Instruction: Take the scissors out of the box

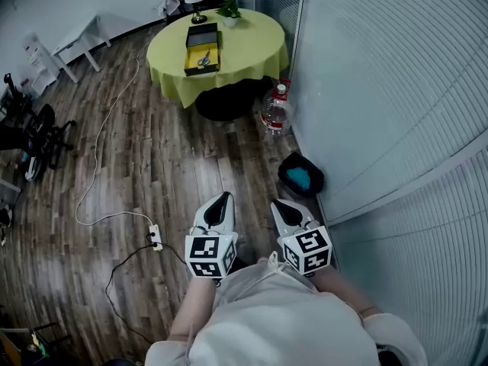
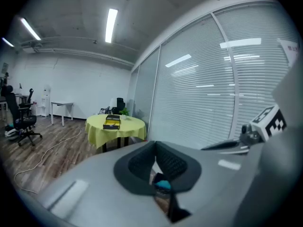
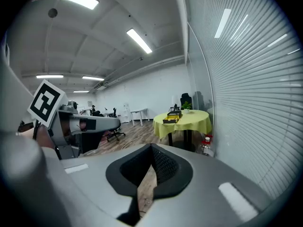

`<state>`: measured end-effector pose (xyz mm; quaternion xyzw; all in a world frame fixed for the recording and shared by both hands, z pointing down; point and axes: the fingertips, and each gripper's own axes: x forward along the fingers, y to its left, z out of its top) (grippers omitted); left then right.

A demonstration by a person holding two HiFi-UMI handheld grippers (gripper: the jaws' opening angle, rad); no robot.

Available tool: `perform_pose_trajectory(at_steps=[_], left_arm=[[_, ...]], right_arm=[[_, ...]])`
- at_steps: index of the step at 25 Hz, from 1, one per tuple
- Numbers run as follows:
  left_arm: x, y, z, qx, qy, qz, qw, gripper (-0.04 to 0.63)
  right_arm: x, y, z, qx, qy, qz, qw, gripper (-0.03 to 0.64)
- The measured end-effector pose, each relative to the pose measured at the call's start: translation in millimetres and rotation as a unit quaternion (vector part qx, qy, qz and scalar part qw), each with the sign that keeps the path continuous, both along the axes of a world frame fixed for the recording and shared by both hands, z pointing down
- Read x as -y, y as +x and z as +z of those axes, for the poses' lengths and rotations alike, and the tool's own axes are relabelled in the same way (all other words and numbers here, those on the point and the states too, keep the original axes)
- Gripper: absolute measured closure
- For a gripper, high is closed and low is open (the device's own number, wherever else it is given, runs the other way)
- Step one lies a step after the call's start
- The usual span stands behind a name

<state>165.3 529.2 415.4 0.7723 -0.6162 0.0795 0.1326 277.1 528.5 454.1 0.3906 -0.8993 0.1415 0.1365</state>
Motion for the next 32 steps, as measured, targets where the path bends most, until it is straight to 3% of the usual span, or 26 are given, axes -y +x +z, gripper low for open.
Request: perform_pose_trajectory(at_steps=[10, 16, 23, 32], left_arm=[[4, -13, 22, 0.013, -0.031, -0.021, 0.9992, 0.588], [37, -36, 38, 0.017, -0.048, -0.025, 0.9984, 0.588], [124, -83, 39, 0.018, -0.045, -0.001, 0.9988, 0.588], [270, -201, 21, -0.001, -0.038, 0.035, 0.9987, 0.589]], right_arm=[[15, -13, 21, 0.027, -0.042, -0.005, 0.999, 0.618], [48, -34, 39, 0.026, -0.065, -0.007, 0.998, 0.618], [133, -78, 39, 0.028, -0.061, 0.027, 0.997, 0.618], [267, -186, 19, 0.014, -0.043, 0.071, 0.996, 0.618]])
